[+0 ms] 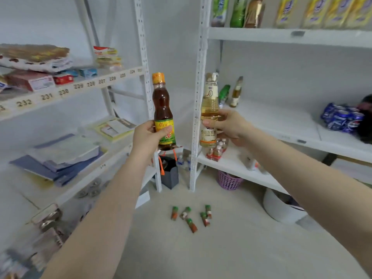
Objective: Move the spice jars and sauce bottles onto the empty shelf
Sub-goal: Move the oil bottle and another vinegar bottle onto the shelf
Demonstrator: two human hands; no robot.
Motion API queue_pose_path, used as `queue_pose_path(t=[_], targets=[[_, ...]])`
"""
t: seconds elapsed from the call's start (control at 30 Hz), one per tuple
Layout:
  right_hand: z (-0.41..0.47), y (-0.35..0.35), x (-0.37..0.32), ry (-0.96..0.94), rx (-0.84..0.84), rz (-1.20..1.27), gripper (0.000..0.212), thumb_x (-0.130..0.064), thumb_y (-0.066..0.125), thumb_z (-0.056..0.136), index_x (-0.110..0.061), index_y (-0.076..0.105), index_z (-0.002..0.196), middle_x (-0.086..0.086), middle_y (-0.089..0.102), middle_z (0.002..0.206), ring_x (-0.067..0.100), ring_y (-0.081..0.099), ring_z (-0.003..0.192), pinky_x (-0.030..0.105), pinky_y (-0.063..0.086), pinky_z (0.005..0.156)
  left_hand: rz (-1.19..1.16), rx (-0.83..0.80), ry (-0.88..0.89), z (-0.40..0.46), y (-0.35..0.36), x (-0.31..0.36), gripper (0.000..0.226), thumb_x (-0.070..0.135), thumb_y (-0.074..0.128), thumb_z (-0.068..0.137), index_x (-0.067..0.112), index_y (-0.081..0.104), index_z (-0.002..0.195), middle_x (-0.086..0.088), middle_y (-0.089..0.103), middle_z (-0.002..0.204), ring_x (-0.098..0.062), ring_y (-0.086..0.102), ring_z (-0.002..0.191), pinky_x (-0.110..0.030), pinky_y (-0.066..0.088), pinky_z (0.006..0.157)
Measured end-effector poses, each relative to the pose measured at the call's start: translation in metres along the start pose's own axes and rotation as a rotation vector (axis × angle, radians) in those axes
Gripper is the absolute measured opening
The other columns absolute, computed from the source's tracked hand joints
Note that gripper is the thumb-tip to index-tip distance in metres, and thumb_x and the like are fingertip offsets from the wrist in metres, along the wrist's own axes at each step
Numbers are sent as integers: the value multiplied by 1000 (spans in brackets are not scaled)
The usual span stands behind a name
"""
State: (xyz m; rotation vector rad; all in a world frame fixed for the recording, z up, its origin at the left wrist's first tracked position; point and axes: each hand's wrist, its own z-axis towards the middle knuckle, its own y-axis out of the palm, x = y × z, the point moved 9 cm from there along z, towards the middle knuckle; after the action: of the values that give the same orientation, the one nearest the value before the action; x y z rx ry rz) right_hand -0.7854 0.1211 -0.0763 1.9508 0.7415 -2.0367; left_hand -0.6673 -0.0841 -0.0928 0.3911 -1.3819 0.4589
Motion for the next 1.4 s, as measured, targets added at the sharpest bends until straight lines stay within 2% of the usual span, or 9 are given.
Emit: queue_pose_path(t=[0.2, 0.3, 0.5, 0.63, 0.73, 0.87, 1.1, 1.3, 1.4], targets=[[-9, -107, 48, 79, 116, 35, 48, -17, 79, 74, -15, 62, 118, 9, 69, 110, 28, 68, 100, 48, 55, 89, -41, -122, -72, 6, 121, -30, 23, 14, 74, 79, 19, 66, 100, 5, 71, 96, -15, 68, 94, -31, 53, 81], [-5, -146, 62, 85, 180, 56, 40, -14, 77, 76, -16, 63, 113, 10, 69, 110, 27, 68, 100, 45, 56, 88, -19, -174, -82, 18, 166, -38, 24, 17, 73, 80, 20, 65, 102, 7, 71, 96, -13, 67, 93, -32, 52, 83], [29, -221, 99, 113, 287, 87, 36, -13, 78, 76, -15, 66, 110, 9, 71, 106, 26, 69, 97, 46, 56, 88, -12, -266, -86, 73, 252, -61, 20, 15, 74, 79, 25, 64, 94, 10, 69, 92, -8, 65, 90, -26, 49, 78], [72, -268, 116, 111, 342, 88, 38, -14, 79, 75, -14, 66, 112, 9, 71, 105, 24, 70, 95, 43, 57, 85, -1, -305, -86, 129, 305, -80, 24, 18, 75, 78, 23, 64, 99, 6, 69, 99, -9, 64, 93, -26, 46, 78], [106, -300, 124, 124, 376, 106, 33, -10, 76, 78, -15, 66, 108, 8, 70, 103, 22, 69, 94, 38, 58, 82, 2, -312, -90, 173, 341, -91, 23, 16, 74, 79, 22, 62, 97, 6, 67, 95, -8, 63, 89, -24, 46, 74], [148, -341, 130, 135, 408, 132, 28, -6, 73, 80, -16, 65, 105, 5, 70, 99, 17, 68, 88, 27, 58, 67, 21, -320, -84, 236, 391, -105, 28, 16, 78, 74, 25, 61, 94, 7, 68, 94, -13, 65, 92, -31, 48, 83], [228, -413, 156, 151, 412, 154, 30, -5, 74, 79, -14, 65, 106, 5, 69, 98, 17, 68, 89, 29, 55, 71, 39, -304, -97, 328, 481, -140, 36, 10, 79, 72, 21, 60, 100, -1, 69, 100, -22, 66, 96, -39, 50, 90], [299, -470, 185, 167, 379, 172, 37, -5, 78, 75, -13, 66, 110, 6, 72, 100, 22, 69, 94, 38, 56, 83, 59, -266, -99, 389, 551, -166, 45, 4, 78, 73, 9, 60, 113, -3, 66, 103, -21, 63, 95, -33, 45, 83], [328, -488, 200, 166, 358, 186, 37, -3, 77, 75, -12, 67, 109, 6, 71, 99, 20, 69, 88, 33, 58, 76, 47, -255, -124, 419, 582, -187, 46, 0, 77, 72, 6, 60, 114, -7, 68, 107, -24, 64, 97, -38, 49, 87]])
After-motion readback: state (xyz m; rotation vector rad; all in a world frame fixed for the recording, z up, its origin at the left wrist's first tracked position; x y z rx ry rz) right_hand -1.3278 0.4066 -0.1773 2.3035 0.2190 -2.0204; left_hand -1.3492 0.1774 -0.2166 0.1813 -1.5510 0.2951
